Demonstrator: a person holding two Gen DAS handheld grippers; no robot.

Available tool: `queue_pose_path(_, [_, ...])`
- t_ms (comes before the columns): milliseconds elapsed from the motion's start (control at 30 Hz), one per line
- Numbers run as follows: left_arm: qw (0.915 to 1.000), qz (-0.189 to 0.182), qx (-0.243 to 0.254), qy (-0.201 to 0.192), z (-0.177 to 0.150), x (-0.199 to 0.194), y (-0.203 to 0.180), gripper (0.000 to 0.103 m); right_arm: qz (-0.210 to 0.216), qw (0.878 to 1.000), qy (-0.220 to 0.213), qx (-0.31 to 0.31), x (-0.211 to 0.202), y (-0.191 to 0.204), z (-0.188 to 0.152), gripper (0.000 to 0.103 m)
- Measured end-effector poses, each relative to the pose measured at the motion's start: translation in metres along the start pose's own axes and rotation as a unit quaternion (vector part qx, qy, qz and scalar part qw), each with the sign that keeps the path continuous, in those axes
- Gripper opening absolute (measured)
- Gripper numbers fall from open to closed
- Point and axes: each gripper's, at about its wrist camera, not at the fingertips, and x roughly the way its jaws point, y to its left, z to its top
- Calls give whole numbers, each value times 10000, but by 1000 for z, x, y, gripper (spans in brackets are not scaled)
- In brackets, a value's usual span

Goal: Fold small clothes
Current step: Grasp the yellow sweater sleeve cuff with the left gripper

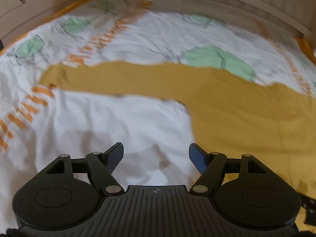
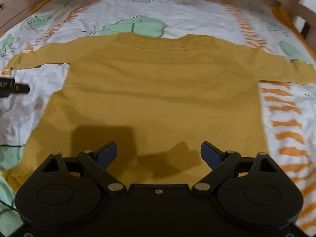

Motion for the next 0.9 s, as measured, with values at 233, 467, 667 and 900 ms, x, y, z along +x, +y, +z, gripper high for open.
queue_pose_path(233, [9986,143,-443,-250,47,43,52,72,-33,9991,-277,-309,28,28,36,92])
queue_pose_path(467, [9950,5,-954,-307,68,75,110,72,-229,9891,-1038,-1021,52,77,58,92])
queue_pose_path(667, [9843,-438,-1642,-465,81,97,168,72,50,9866,-1240,-1056,83,103,65,92])
queue_pose_path(900, [9777,204,-1992,-639,76,127,206,72,-133,9816,-1530,-1134,112,114,51,92])
